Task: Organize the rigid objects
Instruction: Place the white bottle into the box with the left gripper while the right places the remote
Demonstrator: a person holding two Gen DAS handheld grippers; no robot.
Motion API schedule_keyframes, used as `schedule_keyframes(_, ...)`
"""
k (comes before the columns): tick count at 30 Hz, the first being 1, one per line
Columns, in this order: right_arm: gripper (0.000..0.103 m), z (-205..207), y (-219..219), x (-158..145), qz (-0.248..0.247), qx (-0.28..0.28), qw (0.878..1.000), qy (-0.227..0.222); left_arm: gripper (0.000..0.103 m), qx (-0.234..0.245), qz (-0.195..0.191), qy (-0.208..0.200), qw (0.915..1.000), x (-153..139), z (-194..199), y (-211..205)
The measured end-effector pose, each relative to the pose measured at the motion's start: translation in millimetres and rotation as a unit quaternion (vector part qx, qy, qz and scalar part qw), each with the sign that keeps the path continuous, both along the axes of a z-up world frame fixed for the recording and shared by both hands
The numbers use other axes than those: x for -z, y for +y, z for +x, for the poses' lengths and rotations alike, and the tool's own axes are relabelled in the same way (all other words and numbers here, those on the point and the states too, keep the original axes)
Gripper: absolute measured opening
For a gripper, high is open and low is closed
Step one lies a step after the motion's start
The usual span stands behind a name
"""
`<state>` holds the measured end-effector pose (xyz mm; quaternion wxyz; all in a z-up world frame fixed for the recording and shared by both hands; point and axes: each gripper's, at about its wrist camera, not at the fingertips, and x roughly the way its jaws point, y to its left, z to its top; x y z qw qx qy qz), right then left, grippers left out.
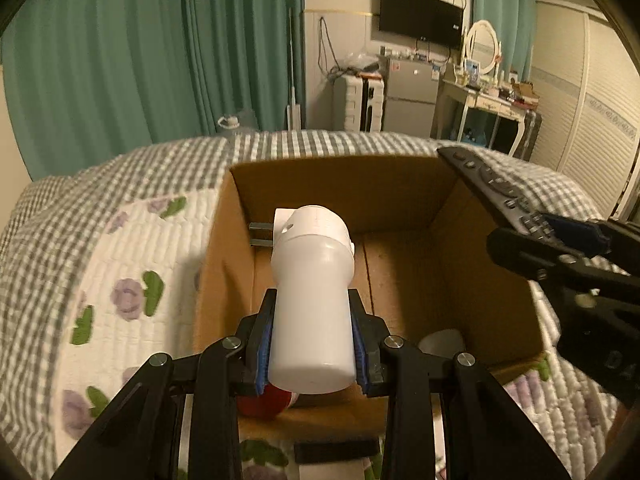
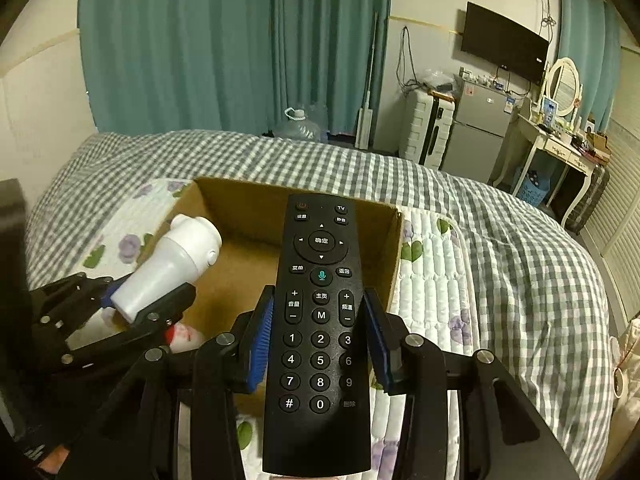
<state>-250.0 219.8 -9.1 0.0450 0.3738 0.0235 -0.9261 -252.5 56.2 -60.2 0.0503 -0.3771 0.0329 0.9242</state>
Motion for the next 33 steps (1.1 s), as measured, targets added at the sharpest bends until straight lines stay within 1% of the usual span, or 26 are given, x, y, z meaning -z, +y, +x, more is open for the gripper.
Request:
schedule_keyframes(4,0.041,-8,6,11,-0.003,0.002,1.000,-0.007,0.033,0.005,-0.005,-0.008,0.9999,13,-7,5)
schedule_keyframes(8,0.041,-11,10,15,-0.010,0.004,1.000,-0.008,0.033,0.009,-0.009,-0.009,0.9999,16,-11,11)
schedule_keyframes(10,0.041,-10,10,14,-0.011,0.005,1.000,-0.007,0.036,0.005,-0.008,-0.003,1.0000,14,-9,11)
schedule_keyframes(11,0.041,-9,11,14,-0.011,0.005,1.000,-0.006,0.047,-0.001,-0.011,-0.001,0.9999,11,-8,12)
schedule_keyframes(13,0.041,-7,11,10,-0.011,0.006,1.000,-0.003,0.063,-0.006,-0.008,0.000,0.9999,6,-8,10)
schedule_keyframes(18,0.041,-6,10,2,-0.009,0.011,1.000,0.004,0.063,-0.013,-0.008,0.017,0.9997,-13,1,-1)
schedule_keyframes(21,0.041,-11,9,2,-0.009,0.013,1.000,0.007,0.063,-0.018,-0.007,0.020,0.9996,-20,3,-10)
schedule_keyframes(25,0.041,-28,6,16,-0.025,0.021,0.999,-0.004,0.063,-0.024,-0.012,0.025,0.9993,-22,4,-20)
schedule_keyframes(27,0.041,-34,2,23,-0.020,0.021,1.000,-0.006,0.063,-0.025,-0.012,0.025,0.9993,-21,4,-22)
schedule_keyframes(30,0.042,-37,-3,27,-0.013,0.018,1.000,0.005,0.063,-0.027,-0.006,0.026,0.9993,-22,7,-24)
schedule_keyframes(32,0.046,-38,-4,29,-0.021,0.016,1.000,0.001,0.063,-0.027,-0.003,0.028,0.9993,-24,11,-23)
schedule_keyframes(33,0.056,-37,-4,28,-0.023,0.018,1.000,0.003,0.063,-0.025,0.001,0.029,0.9993,-26,14,-24)
